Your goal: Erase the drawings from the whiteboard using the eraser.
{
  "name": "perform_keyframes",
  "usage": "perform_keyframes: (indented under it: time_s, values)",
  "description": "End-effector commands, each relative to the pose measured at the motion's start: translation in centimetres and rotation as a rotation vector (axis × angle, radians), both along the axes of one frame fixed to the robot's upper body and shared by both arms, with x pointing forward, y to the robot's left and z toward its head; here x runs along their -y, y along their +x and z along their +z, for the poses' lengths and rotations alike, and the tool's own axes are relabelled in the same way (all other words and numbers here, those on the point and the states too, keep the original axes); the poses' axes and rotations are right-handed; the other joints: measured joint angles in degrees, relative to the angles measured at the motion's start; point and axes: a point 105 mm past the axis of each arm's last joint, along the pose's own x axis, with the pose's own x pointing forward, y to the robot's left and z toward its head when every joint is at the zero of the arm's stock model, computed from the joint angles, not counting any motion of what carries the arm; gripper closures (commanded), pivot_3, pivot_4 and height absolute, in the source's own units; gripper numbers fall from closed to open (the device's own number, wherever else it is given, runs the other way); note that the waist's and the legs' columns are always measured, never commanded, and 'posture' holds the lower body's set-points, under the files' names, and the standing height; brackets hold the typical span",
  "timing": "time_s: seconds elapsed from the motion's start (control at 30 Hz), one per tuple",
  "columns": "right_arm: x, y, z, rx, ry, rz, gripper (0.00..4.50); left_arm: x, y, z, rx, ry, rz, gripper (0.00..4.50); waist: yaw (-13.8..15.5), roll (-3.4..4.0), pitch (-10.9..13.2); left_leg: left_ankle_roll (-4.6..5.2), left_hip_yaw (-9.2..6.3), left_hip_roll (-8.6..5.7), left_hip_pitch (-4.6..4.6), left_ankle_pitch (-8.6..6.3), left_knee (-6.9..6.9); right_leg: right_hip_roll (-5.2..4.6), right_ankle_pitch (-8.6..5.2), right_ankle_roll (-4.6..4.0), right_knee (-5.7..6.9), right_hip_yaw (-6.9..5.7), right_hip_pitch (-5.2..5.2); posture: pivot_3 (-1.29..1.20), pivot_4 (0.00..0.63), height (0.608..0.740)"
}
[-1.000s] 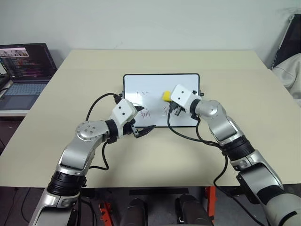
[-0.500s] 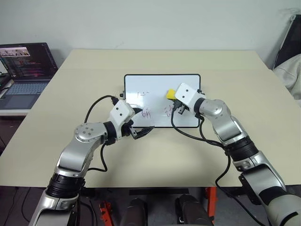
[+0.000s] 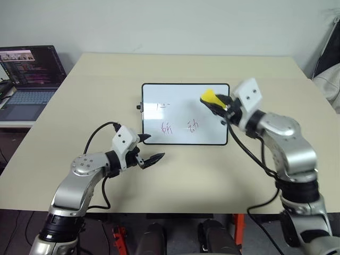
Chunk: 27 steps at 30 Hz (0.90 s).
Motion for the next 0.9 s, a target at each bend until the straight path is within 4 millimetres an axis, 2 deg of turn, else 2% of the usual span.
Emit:
perform_keyframes:
  time_s: [0.03,0.2,0.3,0.43,0.57,0.8,0.9]
  values:
    - [0.2,-2.8,0.2,-0.003,0.02,0.033,3.51,0.4,-0.6,1.6,0.083,-0.005,-0.041,0.0,-0.08,0.01,0.0,0.0,0.03,0.0,0.0,0.0,0.0,0.0,0.0,0.0,0.02,0.0,-0.01,0.0,0.15,0.74]
    - [0.3,-4.2,-1.7,-0.026,0.023,-0.01,3.51,0.8,-0.8,1.4,0.094,-0.028,-0.055,0.0,-0.48,0.01,0.0,0.0,0.17,0.06,0.13,0.0,0.01,0.08,-0.04,0.07,0.04,0.05,0.0,0.0,0.15,0.74]
    - [0.0,-4.4,-3.6,-0.035,-0.016,-0.024,3.51,0.9,-0.8,0.9,0.087,-0.04,-0.073,0.0,-0.37,0.0,0.0,0.0,0.22,0.06,0.16,0.01,0.02,0.11,-0.12,0.19,0.04,0.01,0.04,0.0,0.15,0.74]
    - [-0.5,-4.1,-4.5,-0.006,-0.068,-0.017,3.51,0.7,-0.7,0.5,0.085,-0.036,-0.077,0.0,-0.4,0.0,0.0,0.0,0.28,0.05,0.17,0.01,0.04,0.11,-0.18,0.3,0.04,0.07,0.03,0.0,0.15,0.74]
    - [-1.2,-2.3,-4.4,0.08,-0.116,-0.042,3.51,0.5,-0.6,0.1,0.085,-0.026,-0.087,0.0,-0.38,0.0,0.0,0.0,0.29,0.05,0.21,0.01,0.04,0.11,-0.18,0.3,0.05,0.06,0.04,0.0,0.15,0.74]
    - [-2.6,3.5,-3.2,0.249,-0.176,-0.155,3.51,1.1,-0.7,-0.4,0.086,0.001,-0.124,0.0,-0.39,-0.02,0.01,0.0,0.38,0.04,0.25,0.01,0.03,0.13,-0.02,0.02,0.08,0.09,0.04,0.0,0.15,0.74]
    - [-3.3,4.8,-3.5,0.261,-0.215,-0.149,3.51,1.3,-0.7,-0.2,0.09,0.002,-0.132,0.0,-0.31,-0.02,0.01,0.0,0.37,0.03,0.24,0.01,0.01,0.11,0.0,0.01,0.08,0.08,0.04,0.0,0.15,0.74]
